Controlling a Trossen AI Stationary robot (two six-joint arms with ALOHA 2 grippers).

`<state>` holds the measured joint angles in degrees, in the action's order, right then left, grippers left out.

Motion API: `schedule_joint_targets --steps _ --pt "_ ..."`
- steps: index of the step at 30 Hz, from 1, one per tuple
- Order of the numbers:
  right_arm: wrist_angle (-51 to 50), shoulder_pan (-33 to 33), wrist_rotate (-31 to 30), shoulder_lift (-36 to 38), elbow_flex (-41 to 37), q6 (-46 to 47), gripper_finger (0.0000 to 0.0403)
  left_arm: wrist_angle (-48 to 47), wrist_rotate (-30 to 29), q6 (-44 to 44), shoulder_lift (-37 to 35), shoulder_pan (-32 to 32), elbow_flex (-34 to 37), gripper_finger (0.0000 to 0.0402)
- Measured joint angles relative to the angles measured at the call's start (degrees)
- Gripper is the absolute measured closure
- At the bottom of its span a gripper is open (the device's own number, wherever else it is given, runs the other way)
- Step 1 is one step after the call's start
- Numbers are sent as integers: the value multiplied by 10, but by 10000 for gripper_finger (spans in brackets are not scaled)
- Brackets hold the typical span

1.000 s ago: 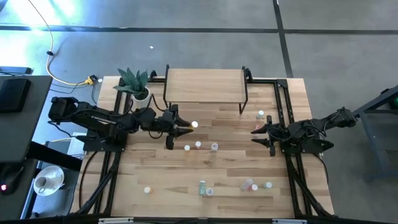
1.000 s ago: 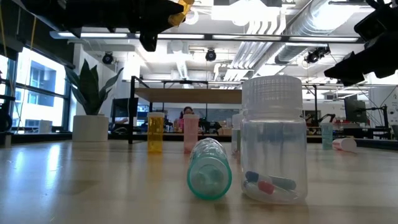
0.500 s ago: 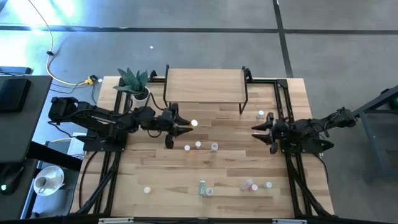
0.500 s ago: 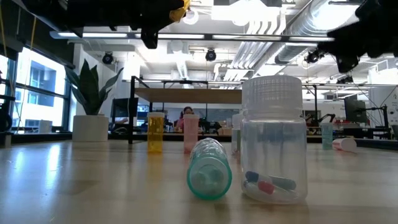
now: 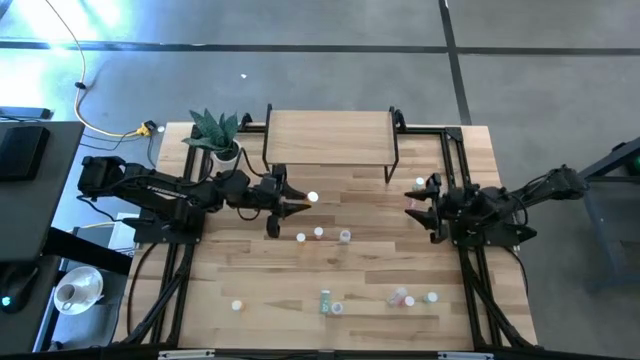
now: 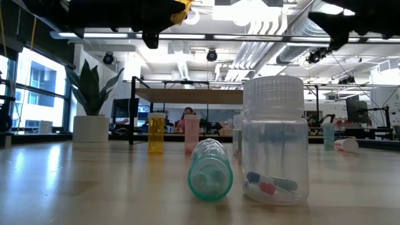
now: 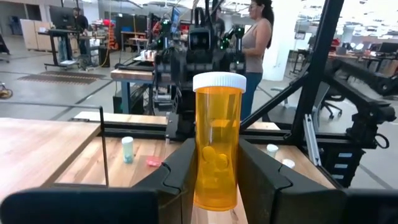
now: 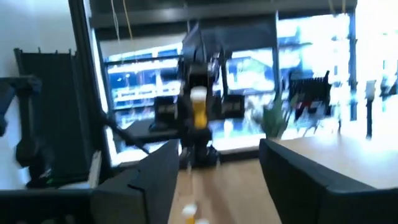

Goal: Pick and place medicine bottles onto shelf by color
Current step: Put the top left orange pill bottle on the shelf

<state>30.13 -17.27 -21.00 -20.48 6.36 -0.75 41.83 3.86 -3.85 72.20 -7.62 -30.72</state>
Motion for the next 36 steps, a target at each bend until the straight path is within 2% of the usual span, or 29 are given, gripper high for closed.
schedule_joint_targets --steps 6,11,14,19,28,36 --pt "22 19 24 -116 79 -12 171 -12 0 0 5 1 0 316" --pt "7 35 36 -241 160 -73 171 -6 0 12 26 1 0 316" --pt "-34 50 40 -308 219 -101 171 18 0 27 44 0 0 316" --pt "-134 72 90 -404 329 -93 171 13 0 30 63 0 -20 316" --pt "-209 84 110 -520 470 -132 171 13 2 47 88 0 -30 316" --pt "-217 117 157 -596 527 -118 171 19 0 51 88 2 -30 316"
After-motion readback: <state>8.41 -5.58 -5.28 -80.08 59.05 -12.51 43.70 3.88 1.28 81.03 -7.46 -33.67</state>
